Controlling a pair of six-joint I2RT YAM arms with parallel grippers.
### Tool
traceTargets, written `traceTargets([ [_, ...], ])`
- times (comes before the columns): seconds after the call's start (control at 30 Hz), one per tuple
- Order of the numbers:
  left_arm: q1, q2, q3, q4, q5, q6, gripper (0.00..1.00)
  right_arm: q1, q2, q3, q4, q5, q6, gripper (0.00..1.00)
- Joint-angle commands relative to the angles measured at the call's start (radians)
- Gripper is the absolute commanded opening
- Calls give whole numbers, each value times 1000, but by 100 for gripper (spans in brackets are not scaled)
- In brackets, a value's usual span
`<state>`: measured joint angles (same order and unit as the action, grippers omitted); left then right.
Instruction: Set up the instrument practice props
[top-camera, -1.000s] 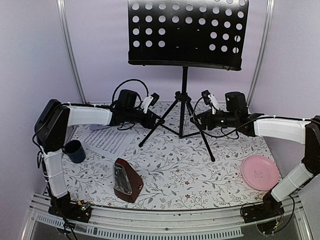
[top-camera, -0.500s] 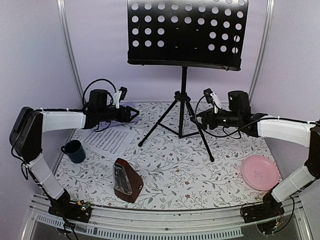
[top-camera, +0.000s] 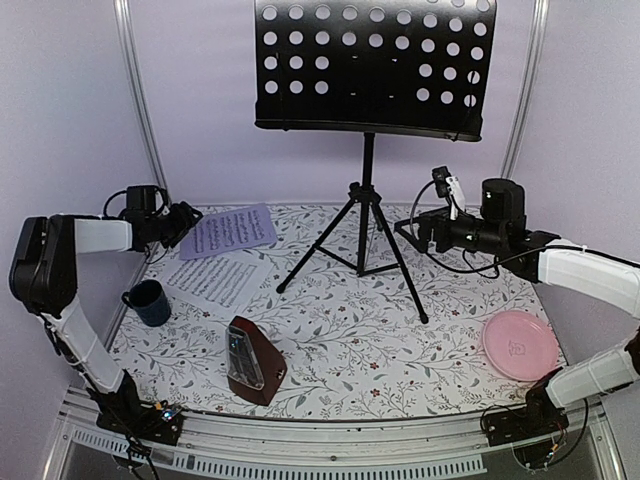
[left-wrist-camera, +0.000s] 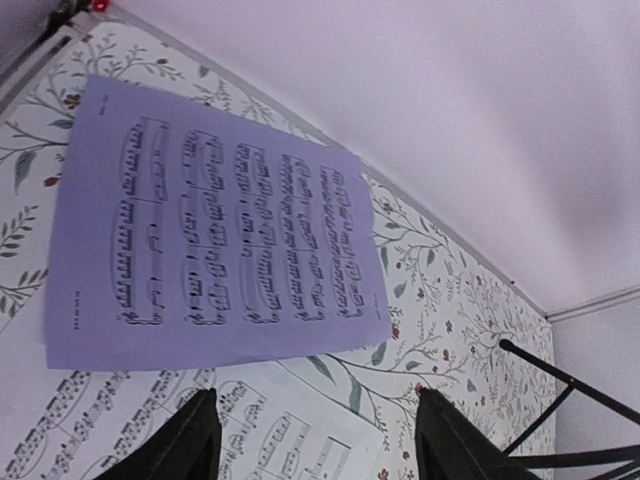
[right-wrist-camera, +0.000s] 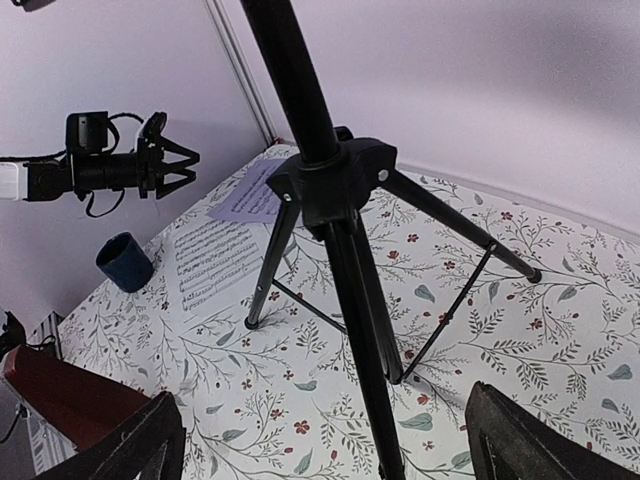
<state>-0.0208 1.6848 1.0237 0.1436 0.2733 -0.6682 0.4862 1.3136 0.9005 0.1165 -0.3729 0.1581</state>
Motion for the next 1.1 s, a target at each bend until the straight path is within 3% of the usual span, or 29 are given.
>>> traceTargets([
  [0.0,95,56,-31,12,42,-108,67,-37,-62,-52,66,-2,69,99],
  [0.2,162,118,-72,40,54,-167,65,-112,-34,-53,68,-164,105,99],
  [0.5,224,208,-100,90,71,-222,62,-114,-11,-36,68,-176,116,99],
  [0.8,235,344,-6,108,119,-246,58,-114,11,-7,66,-180,124,99],
  [1.07,236,402,5,198,187,-298,44,-116,26,4,61,-178,127,99],
])
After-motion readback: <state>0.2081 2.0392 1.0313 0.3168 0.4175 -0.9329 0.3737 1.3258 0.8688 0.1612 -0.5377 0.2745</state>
